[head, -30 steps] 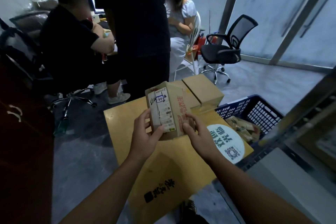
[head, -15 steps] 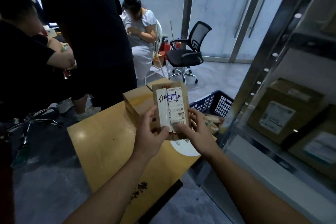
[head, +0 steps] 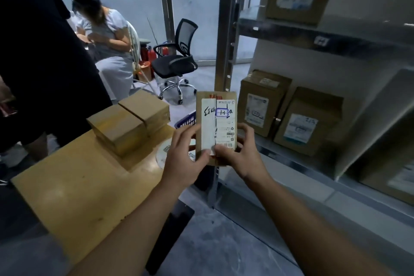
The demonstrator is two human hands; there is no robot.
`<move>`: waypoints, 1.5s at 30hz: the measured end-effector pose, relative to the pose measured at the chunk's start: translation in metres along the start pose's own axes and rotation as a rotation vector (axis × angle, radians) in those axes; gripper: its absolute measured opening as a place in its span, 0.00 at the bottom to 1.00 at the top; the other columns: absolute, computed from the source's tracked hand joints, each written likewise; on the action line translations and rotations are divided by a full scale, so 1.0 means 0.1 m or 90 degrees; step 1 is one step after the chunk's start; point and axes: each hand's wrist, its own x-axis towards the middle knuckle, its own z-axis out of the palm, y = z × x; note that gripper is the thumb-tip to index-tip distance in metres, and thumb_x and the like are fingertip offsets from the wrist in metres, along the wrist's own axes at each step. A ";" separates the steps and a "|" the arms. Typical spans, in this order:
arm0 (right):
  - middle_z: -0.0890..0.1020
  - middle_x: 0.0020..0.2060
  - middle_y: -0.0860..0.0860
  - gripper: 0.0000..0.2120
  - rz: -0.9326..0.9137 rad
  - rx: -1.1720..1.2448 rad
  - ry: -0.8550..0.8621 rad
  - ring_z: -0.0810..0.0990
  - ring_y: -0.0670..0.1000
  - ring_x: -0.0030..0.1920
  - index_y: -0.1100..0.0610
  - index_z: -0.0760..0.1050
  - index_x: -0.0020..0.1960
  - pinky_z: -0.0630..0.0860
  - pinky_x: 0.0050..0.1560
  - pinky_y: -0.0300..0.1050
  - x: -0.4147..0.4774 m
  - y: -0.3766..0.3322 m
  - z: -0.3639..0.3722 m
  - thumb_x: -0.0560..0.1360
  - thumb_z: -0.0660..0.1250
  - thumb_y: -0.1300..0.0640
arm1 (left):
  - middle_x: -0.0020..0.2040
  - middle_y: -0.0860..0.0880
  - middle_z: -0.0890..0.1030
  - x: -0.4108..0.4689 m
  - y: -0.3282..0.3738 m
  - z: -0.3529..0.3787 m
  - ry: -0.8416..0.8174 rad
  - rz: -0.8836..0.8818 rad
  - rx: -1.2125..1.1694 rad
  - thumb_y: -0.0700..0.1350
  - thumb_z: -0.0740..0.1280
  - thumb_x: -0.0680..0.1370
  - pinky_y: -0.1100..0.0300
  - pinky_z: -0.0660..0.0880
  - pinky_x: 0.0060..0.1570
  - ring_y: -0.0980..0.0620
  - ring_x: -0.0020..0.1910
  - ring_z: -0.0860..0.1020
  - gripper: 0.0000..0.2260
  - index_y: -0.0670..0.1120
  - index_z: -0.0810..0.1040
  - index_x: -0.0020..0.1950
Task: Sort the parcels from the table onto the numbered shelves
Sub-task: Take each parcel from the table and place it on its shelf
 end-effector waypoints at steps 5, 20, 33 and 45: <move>0.76 0.63 0.47 0.35 -0.028 0.042 0.077 0.78 0.46 0.62 0.39 0.62 0.66 0.82 0.57 0.55 -0.20 -0.06 -0.27 0.71 0.79 0.58 | 0.66 0.55 0.69 0.03 0.24 0.18 -0.030 0.087 -0.015 0.47 0.73 0.72 0.61 0.77 0.56 0.58 0.64 0.72 0.28 0.50 0.70 0.71; 0.78 0.62 0.49 0.28 -0.217 0.017 0.388 0.79 0.51 0.63 0.41 0.67 0.66 0.82 0.55 0.54 -0.44 -0.91 -0.61 0.72 0.77 0.51 | 0.64 0.53 0.70 0.84 1.11 0.21 -0.127 0.357 -0.112 0.47 0.69 0.74 0.49 0.77 0.59 0.51 0.65 0.73 0.25 0.45 0.70 0.70; 0.79 0.60 0.48 0.23 -0.360 0.021 0.551 0.81 0.49 0.61 0.44 0.67 0.64 0.81 0.58 0.52 -0.61 -1.59 -0.57 0.75 0.74 0.55 | 0.63 0.50 0.72 1.31 1.47 -0.08 -0.157 0.397 -0.067 0.49 0.66 0.76 0.67 0.68 0.56 0.54 0.61 0.72 0.24 0.47 0.69 0.71; 0.76 0.63 0.49 0.23 -0.413 -0.017 0.560 0.79 0.53 0.63 0.41 0.66 0.64 0.82 0.56 0.54 -0.35 -2.20 -0.83 0.75 0.73 0.53 | 0.63 0.48 0.75 1.92 1.89 -0.08 -0.135 0.420 0.252 0.55 0.65 0.77 0.47 0.69 0.63 0.45 0.64 0.71 0.19 0.51 0.71 0.66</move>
